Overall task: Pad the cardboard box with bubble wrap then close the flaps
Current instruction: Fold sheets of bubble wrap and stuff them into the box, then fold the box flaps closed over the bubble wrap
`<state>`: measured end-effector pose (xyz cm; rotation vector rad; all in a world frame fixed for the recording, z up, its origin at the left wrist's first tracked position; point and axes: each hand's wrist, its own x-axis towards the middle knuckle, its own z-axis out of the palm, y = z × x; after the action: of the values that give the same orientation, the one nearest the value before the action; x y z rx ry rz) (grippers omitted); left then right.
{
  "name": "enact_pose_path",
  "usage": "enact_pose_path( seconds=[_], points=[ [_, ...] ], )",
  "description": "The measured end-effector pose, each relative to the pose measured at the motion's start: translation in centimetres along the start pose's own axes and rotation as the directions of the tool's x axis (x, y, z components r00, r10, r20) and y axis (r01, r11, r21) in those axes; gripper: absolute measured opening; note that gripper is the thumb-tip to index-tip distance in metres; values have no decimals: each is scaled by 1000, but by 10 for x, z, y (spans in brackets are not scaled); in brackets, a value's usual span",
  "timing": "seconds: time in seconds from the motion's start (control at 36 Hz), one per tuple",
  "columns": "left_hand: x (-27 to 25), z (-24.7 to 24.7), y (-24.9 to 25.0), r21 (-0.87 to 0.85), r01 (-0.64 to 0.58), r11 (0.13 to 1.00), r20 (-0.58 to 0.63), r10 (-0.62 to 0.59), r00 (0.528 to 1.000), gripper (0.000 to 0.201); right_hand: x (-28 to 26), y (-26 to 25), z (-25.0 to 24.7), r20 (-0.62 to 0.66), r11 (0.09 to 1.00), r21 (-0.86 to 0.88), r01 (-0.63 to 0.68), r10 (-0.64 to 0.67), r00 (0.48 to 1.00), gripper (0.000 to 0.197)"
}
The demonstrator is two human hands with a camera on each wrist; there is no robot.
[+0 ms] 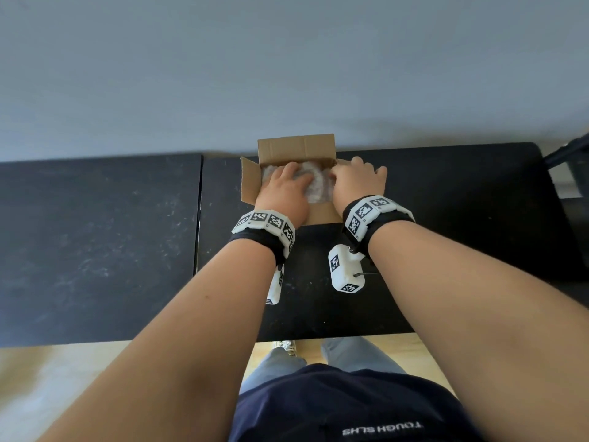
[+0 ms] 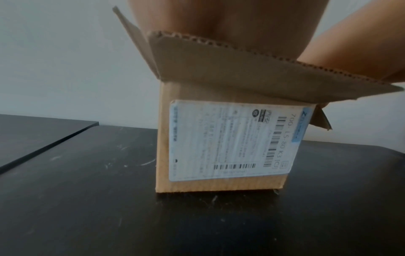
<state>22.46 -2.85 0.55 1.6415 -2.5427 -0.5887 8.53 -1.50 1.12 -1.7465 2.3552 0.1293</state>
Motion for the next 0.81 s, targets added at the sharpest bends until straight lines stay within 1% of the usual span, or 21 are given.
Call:
enact_pose_path(
  seconds=[0.06, 0.14, 0.22, 0.33, 0.39, 0.44, 0.56, 0.64, 0.69, 0.81],
  points=[
    [0, -4, 1, 26, -7, 1000, 21, 6, 1000, 56, -5, 1, -3, -17, 999, 42, -11, 12, 1000, 36],
    [-3, -8, 2, 48, -14, 999, 27, 12, 1000, 60, -11, 2, -9, -88, 996, 93, -9, 17, 996, 38],
    [-9, -12, 3, 55, -28, 998, -74, 32, 997, 56, -16, 3, -18, -153, 990, 139, -11, 33, 988, 35],
    [-17, -24, -2, 75, -24, 997, -230, 40, 972, 55, -20, 2, -29, -199, 980, 193, -50, 89, 976, 28],
    [-20, -29, -6, 73, 12, 997, -303, 11, 953, 54, -23, 1, -32, -202, 971, 225, -83, 130, 971, 28],
    [-24, -32, -11, 74, 67, 995, -347, -37, 937, 50, -27, 1, -34, -189, 957, 263, -124, 177, 966, 30],
    [-33, -29, -24, 44, 185, 982, -367, -156, 917, 47, -41, 2, -30, -117, 939, 285, -194, 235, 965, 39],
    [-41, -24, -28, -13, 237, 971, -389, -223, 894, 42, -51, 0, -24, -66, 922, 304, -240, 272, 960, 47],
    [-46, -20, -29, -51, 272, 961, -362, -271, 892, 43, -56, -1, -19, -42, 913, 314, -259, 286, 957, 47],
    [-50, -16, -30, -91, 358, 929, -251, -369, 895, 59, -60, -2, -11, -18, 896, 339, -286, 310, 951, 53]
  ],
)
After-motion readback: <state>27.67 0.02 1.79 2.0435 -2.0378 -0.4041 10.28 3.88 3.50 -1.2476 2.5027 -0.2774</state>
